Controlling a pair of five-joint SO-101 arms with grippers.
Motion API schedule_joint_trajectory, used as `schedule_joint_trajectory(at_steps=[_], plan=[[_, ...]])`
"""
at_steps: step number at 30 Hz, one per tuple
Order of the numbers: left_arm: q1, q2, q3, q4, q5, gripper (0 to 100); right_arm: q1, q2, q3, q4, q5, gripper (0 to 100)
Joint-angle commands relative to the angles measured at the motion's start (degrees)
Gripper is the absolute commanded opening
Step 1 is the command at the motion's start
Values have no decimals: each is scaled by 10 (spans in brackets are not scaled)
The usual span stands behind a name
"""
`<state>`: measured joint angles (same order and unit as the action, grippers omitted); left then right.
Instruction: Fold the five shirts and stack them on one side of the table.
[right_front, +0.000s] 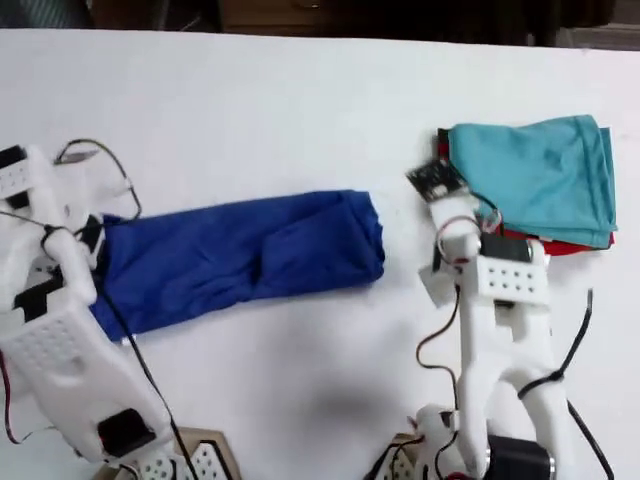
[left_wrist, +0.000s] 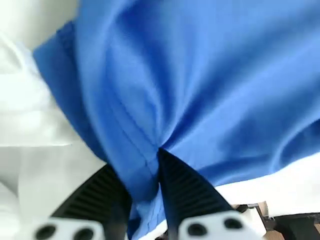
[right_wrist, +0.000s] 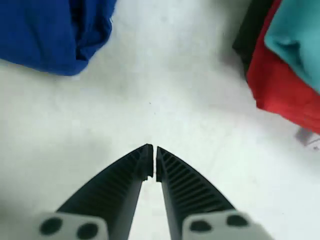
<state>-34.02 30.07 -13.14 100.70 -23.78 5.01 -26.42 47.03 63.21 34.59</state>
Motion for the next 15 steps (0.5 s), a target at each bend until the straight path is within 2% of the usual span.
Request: schedule_joint_trajectory(at_steps=[1,5,9,11,15], plan=[[66,-80,7,17,11,27,27,-59,79,-73,4,19],[155,-197,67,17,41,27,33,-122,188,-148,4,19],[273,-300,116,16,70,27,35,-165,297,-236,3,19],[333,-328,118,16,80,27,35,-183,333,-269,-1,19],[434,-336,117,-7,83,27,48,-207,341,-269,-3,19]])
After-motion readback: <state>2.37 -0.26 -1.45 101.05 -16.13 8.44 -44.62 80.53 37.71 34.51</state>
